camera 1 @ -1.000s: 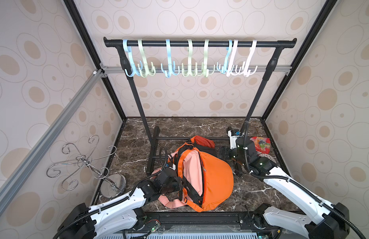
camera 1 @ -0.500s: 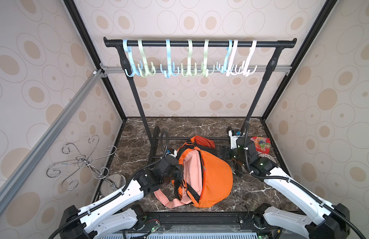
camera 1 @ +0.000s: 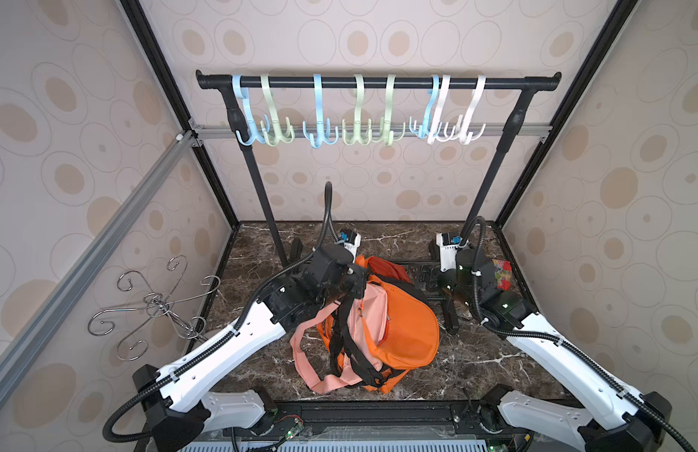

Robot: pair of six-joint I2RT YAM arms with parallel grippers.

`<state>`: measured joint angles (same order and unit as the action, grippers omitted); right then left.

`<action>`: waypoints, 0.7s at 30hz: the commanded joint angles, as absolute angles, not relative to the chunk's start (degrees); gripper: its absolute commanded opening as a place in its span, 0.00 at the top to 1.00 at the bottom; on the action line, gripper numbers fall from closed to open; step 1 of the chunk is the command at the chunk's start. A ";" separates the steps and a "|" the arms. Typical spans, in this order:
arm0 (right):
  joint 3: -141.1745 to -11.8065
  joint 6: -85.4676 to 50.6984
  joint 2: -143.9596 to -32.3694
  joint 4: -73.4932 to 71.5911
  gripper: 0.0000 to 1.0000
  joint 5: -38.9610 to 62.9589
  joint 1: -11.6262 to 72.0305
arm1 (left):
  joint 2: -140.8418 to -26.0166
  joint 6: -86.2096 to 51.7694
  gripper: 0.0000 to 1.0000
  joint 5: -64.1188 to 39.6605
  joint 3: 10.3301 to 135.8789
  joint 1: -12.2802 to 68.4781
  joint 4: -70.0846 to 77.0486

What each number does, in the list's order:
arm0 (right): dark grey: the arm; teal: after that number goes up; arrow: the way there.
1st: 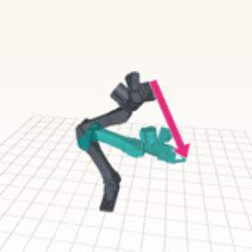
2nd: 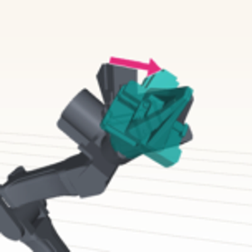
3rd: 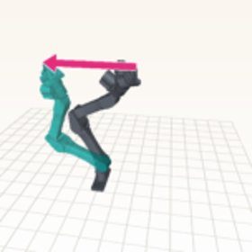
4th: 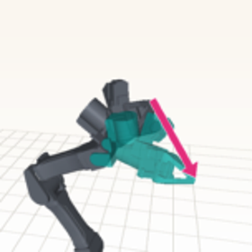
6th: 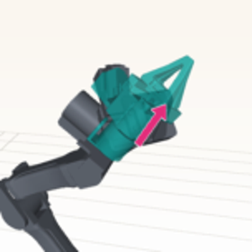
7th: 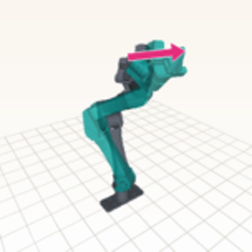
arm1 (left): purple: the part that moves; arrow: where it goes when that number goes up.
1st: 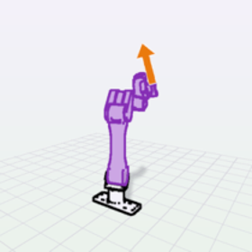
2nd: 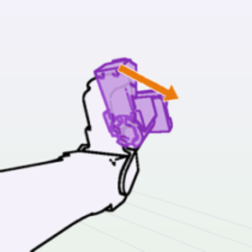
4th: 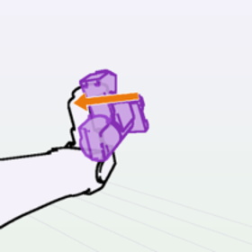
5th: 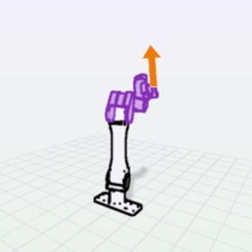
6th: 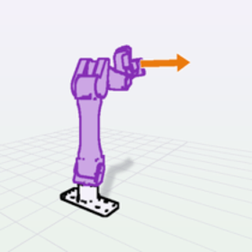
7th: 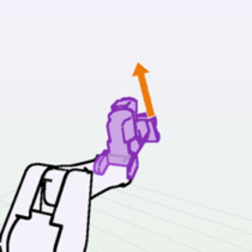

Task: Hang the bag on a hook
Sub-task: Pick up the bag from the bag.

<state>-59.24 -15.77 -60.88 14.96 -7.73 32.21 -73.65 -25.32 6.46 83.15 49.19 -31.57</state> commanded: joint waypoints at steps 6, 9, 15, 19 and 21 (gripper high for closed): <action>-60.29 -3.79 -55.10 14.19 0.00 -5.05 32.71 | -79.09 -9.64 1.00 -8.20 99.97 49.56 -24.72; -58.20 0.92 -52.17 12.13 0.00 -3.08 32.74 | -80.08 -7.09 1.00 -12.85 103.89 49.53 -24.03; -59.82 8.72 -50.76 11.20 0.00 3.18 32.70 | -86.37 -1.77 1.00 -25.10 117.11 49.48 -32.14; -65.46 11.01 -54.04 11.65 0.00 3.79 32.70 | -90.35 0.32 1.00 -30.28 124.46 49.31 -36.52; -67.76 12.24 -54.96 11.17 0.00 3.09 32.71 | -92.07 1.15 1.00 -30.95 128.05 49.27 -39.00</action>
<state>-64.23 8.08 -54.28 12.75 2.09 32.25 -90.67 -3.09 -25.43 123.39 49.19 -34.11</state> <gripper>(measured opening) 0.997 0.047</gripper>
